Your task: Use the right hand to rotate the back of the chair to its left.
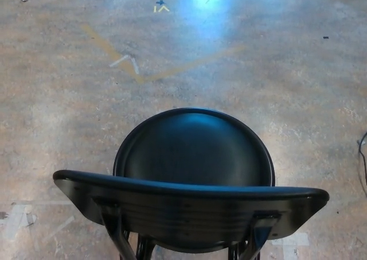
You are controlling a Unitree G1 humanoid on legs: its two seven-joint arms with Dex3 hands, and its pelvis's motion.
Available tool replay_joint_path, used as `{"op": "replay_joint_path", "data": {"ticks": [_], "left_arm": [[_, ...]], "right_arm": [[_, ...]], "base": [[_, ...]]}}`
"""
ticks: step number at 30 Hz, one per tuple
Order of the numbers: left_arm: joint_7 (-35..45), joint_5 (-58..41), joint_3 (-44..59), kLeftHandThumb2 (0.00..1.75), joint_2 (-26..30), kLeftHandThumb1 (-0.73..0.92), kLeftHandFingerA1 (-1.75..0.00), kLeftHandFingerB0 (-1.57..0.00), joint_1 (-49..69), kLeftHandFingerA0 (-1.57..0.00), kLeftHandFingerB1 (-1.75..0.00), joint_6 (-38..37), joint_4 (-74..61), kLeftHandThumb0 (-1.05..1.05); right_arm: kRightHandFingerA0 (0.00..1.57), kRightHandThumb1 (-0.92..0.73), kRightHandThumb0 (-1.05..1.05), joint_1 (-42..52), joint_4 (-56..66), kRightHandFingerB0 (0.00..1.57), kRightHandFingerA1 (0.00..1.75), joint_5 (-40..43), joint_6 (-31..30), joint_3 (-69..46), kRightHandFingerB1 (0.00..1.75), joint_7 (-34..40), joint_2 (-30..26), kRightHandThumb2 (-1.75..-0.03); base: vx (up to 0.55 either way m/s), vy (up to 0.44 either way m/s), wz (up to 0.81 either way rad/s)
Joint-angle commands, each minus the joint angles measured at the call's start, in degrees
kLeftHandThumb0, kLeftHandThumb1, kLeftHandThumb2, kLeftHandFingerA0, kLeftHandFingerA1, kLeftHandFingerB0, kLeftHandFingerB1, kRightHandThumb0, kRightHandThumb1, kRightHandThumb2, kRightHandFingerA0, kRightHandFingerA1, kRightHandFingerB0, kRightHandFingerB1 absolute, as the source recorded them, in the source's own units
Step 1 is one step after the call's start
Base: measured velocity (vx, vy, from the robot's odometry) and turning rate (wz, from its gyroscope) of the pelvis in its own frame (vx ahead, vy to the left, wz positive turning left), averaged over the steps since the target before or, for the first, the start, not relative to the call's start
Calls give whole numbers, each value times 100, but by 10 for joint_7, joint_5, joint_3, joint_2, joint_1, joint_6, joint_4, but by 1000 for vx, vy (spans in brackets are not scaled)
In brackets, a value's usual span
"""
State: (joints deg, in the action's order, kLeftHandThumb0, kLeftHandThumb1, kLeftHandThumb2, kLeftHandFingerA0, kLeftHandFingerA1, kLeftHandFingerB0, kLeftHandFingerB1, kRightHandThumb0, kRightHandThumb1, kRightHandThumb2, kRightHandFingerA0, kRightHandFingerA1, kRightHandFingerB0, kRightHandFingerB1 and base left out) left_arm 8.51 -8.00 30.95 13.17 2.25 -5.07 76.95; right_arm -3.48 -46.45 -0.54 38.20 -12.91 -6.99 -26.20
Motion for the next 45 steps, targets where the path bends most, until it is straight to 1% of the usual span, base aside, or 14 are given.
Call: {"op": "replay_joint_path", "data": {"ticks": [1, 4, 5, 7, 9, 13, 15, 16, 23, 24, 25, 29, 30, 45], "left_arm": [[2, -8, -1, 67, 5, 87, -40, -37, 3, -47, -34, -6, 3, -76], [2, -4, -5, 67, 6, 87, -39, -37, 3, -46, -34, -8, 3, -79], [1, -7, -3, 67, 6, 87, -39, -37, 2, -46, -34, -5, 3, -77], [1, -8, -2, 67, 6, 87, -39, -37, 1, -46, -34, -4, 3, -77], [0, -7, -3, 66, 6, 86, -39, -37, 0, -46, -34, -5, 3, -77], [0, -7, -4, 67, 7, 87, -38, -37, 0, -45, -33, -2, 3, -77], [0, -8, -4, 67, 7, 87, -38, -37, 0, -45, -33, -3, 3, -79], [-3, -6, -5, 67, 9, 87, -38, -37, 0, -46, -33, -3, 3, -78], [3, -5, -8, 67, 11, 87, -39, -37, 2, -47, -34, -5, 2, -77], [4, -6, -8, 67, 11, 87, -39, -37, 2, -47, -34, -4, 2, -77], [3, -7, -7, 67, 11, 88, -40, -38, 1, -48, -34, -4, 2, -75], [0, -7, -8, 67, 14, 87, -40, -39, -1, -49, -34, -4, 2, -76], [-1, -7, -7, 66, 14, 87, -40, -39, -1, -48, -34, -4, 2, -76], [0, -10, -10, 66, 20, 85, -40, -40, -7, -47, -35, -5, 2, -76]], "right_arm": [[0, -54, -97, 38, 92, 0, 0, -53, -8, 38, 0, 4, -12, -90], [0, -54, -98, 55, 134, 0, 0, -78, -22, 60, 0, 6, -15, -91], [0, -71, -96, 64, 152, 0, 0, -74, -27, 68, 0, -7, -14, -62], [0, -71, -96, 71, 166, 0, 0, -72, -35, 74, 0, -11, -14, -62], [0, -57, -101, 79, 191, 0, 0, -99, -43, 89, 0, 0, -14, -94], [0, -56, -100, 88, 234, 0, 0, -113, -60, 96, 0, 5, -16, -94], [0, -75, -99, 92, 249, 0, 0, -123, -63, 98, 0, 9, -18, -64], [0, -56, -98, 94, 260, 0, 0, -128, -68, 99, 0, 10, -18, -93], [0, -58, -101, 113, 320, 0, 0, -152, -92, 118, 0, 4, -15, -96], [0, -58, -101, 113, 323, 0, 0, -154, -93, 119, 0, 5, -15, -96], [0, -79, -103, 114, 328, 0, 0, -163, -95, 125, 0, 7, -13, -64], [0, -57, -99, 115, 350, 0, 0, -182, -105, 151, 0, 9, 1, -94], [0, -76, -103, 114, 362, 0, 0, -192, -112, 164, 0, 9, 9, -66], [0, -75, -102, 76, 444, 0, 0, -246, -174, 272, 0, -17, 47, -63]], "base": [[0, 0, 0], [0, 0, 0], [0, 0, 0], [0, 0, 0], [0, 0, 0], [0, 0, 0], [0, 0, 0], [0, 0, 0], [0, 0, 0], [0, 0, 0], [0, 0, 0], [0, 0, 0], [0, 0, 0], [0, 0, 0]]}}
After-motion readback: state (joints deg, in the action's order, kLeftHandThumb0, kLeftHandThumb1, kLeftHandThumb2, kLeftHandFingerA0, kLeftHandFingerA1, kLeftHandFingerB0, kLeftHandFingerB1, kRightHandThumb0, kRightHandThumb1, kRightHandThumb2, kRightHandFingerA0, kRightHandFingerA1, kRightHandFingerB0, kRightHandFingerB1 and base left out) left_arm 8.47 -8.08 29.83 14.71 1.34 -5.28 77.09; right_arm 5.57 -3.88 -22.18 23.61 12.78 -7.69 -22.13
